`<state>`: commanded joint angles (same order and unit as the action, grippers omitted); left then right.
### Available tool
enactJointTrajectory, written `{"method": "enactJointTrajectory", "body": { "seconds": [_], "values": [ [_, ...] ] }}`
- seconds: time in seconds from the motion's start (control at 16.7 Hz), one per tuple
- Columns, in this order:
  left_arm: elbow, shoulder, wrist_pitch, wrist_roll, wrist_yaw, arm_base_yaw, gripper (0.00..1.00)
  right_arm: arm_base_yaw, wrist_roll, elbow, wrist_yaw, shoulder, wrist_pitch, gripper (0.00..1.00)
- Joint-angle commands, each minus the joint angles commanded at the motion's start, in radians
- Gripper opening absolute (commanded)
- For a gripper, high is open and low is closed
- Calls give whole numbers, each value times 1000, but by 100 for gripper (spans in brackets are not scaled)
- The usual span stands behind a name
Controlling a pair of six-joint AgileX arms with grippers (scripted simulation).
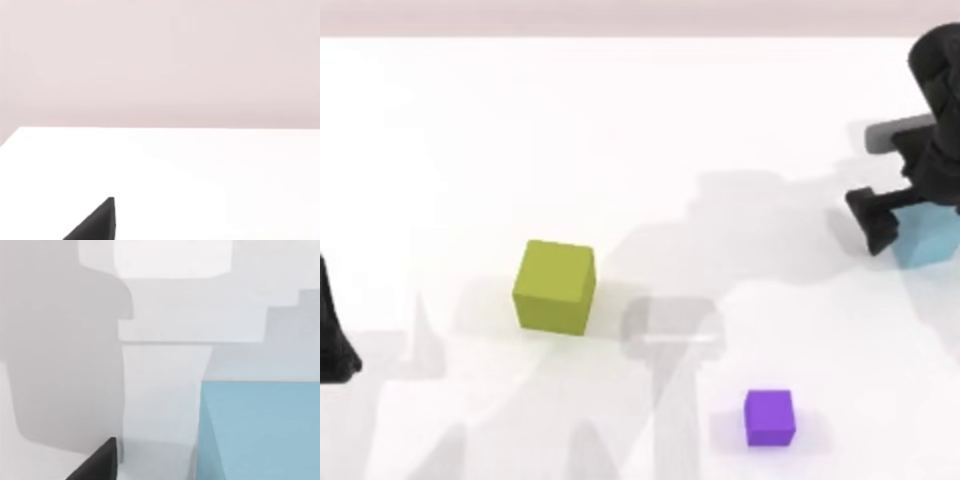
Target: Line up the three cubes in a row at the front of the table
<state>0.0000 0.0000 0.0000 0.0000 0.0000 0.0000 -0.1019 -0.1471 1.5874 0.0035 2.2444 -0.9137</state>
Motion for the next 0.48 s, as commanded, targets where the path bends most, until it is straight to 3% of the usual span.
{"method": "enactJointTrajectory", "body": {
  "seconds": [0.48],
  "values": [
    [0, 0, 0, 0, 0, 0, 100, 0, 0, 0, 0, 0, 0, 25]
  ]
}}
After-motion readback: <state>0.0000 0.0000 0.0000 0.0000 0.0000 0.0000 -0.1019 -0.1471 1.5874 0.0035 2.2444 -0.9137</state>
